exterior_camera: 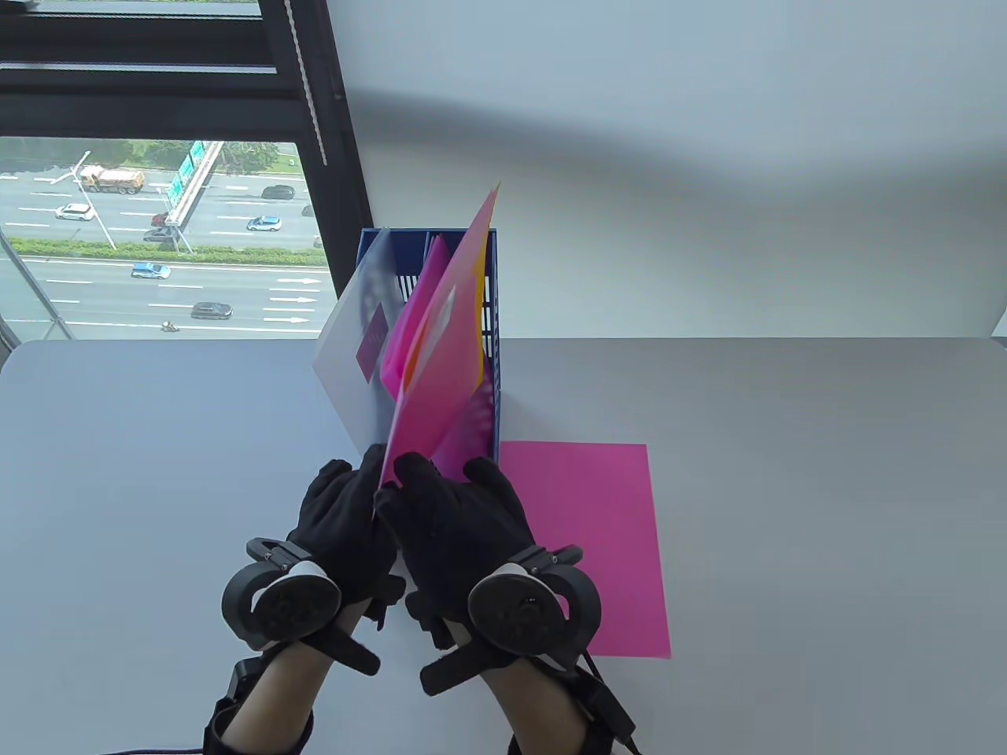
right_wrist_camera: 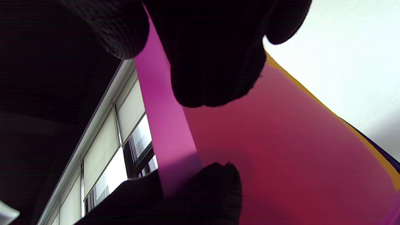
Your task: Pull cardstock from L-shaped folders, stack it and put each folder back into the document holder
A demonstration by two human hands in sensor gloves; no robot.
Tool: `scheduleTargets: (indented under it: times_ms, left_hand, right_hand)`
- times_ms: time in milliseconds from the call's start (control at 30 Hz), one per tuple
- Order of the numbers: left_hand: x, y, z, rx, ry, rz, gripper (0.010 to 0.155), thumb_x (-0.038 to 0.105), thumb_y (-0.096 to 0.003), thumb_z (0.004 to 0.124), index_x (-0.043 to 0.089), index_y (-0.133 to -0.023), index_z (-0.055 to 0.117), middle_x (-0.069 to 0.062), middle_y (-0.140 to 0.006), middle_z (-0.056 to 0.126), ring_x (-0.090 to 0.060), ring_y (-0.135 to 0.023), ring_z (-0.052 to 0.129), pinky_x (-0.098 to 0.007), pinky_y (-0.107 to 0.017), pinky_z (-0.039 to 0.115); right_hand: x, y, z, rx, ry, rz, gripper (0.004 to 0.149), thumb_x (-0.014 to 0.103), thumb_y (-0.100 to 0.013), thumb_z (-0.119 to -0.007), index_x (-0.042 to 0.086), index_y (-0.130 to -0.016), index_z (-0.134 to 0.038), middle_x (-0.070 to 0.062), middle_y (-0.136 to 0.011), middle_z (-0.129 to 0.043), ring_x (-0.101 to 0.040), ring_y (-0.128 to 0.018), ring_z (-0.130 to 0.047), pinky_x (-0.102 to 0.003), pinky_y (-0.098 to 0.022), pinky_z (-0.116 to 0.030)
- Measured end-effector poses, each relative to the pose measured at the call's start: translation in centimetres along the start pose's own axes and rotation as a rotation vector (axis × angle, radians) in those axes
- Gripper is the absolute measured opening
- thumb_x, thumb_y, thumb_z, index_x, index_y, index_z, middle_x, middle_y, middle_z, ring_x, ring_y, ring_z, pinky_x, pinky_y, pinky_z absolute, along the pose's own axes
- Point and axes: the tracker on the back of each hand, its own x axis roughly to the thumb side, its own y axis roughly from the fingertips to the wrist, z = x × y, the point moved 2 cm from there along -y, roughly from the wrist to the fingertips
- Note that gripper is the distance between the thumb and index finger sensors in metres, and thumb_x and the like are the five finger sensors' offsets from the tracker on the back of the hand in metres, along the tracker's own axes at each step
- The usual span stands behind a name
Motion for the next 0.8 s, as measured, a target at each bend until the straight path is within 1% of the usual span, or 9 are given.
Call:
scheduleTargets:
  times_ms: [133,267,367,467,533,600,633,733,800]
  left_hand:
    - [-1.7,-0.5,-1.0,-0.023,0.185,-0.04,0.05,0.034,-0.0596,0.071,0.006,-0.101,0.075,-0.007,-0.076,0.098,-0.035,-0.067,0.101,-0.056,-0.07,0.067]
    - [-3.3,-1.0,-2.1,-0.054,0.336,-0.057,0.05,0.035,-0.0599,0.071,0.008,-0.102,0.076,-0.006,-0.078,0.098,-0.034,-0.068,0.101,-0.056,-0.071,0.067]
    - [-4.5,-1.2,-2.4,-0.123,0.447,-0.057,0.049,0.036,-0.0602,0.072,0.011,-0.102,0.076,-0.006,-0.079,0.098,-0.033,-0.07,0.101,-0.056,-0.071,0.067]
    - [-5.3,-1.4,-2.2,-0.199,0.56,-0.073,0.049,0.036,-0.0604,0.072,0.012,-0.103,0.077,-0.005,-0.079,0.098,-0.033,-0.07,0.101,-0.057,-0.071,0.067]
    - [-5.8,-1.4,-1.7,-0.258,0.656,-0.075,0.049,0.036,-0.0604,0.072,0.011,-0.102,0.077,-0.006,-0.079,0.098,-0.034,-0.07,0.101,-0.057,-0.071,0.067]
    - [-5.9,-1.4,-1.4,-0.303,0.708,-0.069,0.049,0.036,-0.0604,0.072,0.011,-0.102,0.077,-0.006,-0.079,0.098,-0.034,-0.07,0.101,-0.057,-0.071,0.067]
    - [-6.0,-1.5,-1.2,-0.325,0.727,-0.063,0.049,0.036,-0.0604,0.073,0.012,-0.102,0.077,-0.006,-0.079,0.099,-0.034,-0.07,0.102,-0.057,-0.071,0.068]
    - [-6.2,-1.4,-0.6,-0.388,0.785,-0.048,0.049,0.036,-0.0605,0.073,0.012,-0.102,0.078,-0.005,-0.079,0.099,-0.033,-0.07,0.102,-0.057,-0.071,0.068]
    - [-6.3,-1.4,-0.1,-0.427,0.834,-0.041,0.049,0.036,-0.0605,0.073,0.012,-0.102,0.078,-0.005,-0.08,0.099,-0.033,-0.07,0.102,-0.057,-0.071,0.068]
  right_hand:
    - [-1.8,-0.4,1.6,-0.051,-0.066,-0.053,0.053,0.059,-0.06,-0.077,0.022,-0.097,-0.081,0.003,-0.077,-0.098,-0.019,-0.058,-0.099,-0.049,-0.075,-0.058]
    - [-4.6,-1.0,3.5,-0.075,-0.178,-0.148,0.051,0.056,-0.061,-0.077,0.023,-0.1,-0.078,0.001,-0.084,-0.094,-0.022,-0.065,-0.097,-0.051,-0.076,-0.055]
    - [-6.8,-1.1,4.9,-0.126,-0.25,-0.197,0.051,0.055,-0.062,-0.076,0.022,-0.1,-0.078,-0.002,-0.086,-0.093,-0.023,-0.065,-0.098,-0.051,-0.076,-0.055]
    - [-8.5,-1.1,5.8,-0.166,-0.282,-0.241,0.051,0.054,-0.061,-0.077,0.022,-0.101,-0.077,-0.004,-0.089,-0.091,-0.025,-0.067,-0.097,-0.051,-0.075,-0.055]
    - [-9.9,-1.0,6.1,-0.16,-0.281,-0.283,0.054,0.054,-0.061,-0.077,0.022,-0.104,-0.072,-0.004,-0.095,-0.085,-0.025,-0.072,-0.094,-0.052,-0.076,-0.054]
    - [-11.0,-1.0,6.2,-0.134,-0.282,-0.32,0.058,0.054,-0.061,-0.078,0.024,-0.109,-0.065,-0.005,-0.104,-0.076,-0.029,-0.081,-0.087,-0.054,-0.077,-0.049]
    - [-11.5,-1.0,6.1,-0.119,-0.283,-0.34,0.06,0.053,-0.061,-0.079,0.024,-0.111,-0.062,-0.005,-0.107,-0.073,-0.03,-0.084,-0.085,-0.055,-0.077,-0.048]
    - [-13.2,-0.9,5.7,-0.053,-0.315,-0.397,0.066,0.054,-0.06,-0.081,0.023,-0.113,-0.057,-0.006,-0.11,-0.068,-0.033,-0.088,-0.08,-0.057,-0.077,-0.044]
    - [-14.1,-0.9,5.4,-0.03,-0.364,-0.407,0.065,0.053,-0.059,-0.083,0.023,-0.112,-0.059,-0.005,-0.107,-0.071,-0.032,-0.087,-0.082,-0.056,-0.077,-0.046]
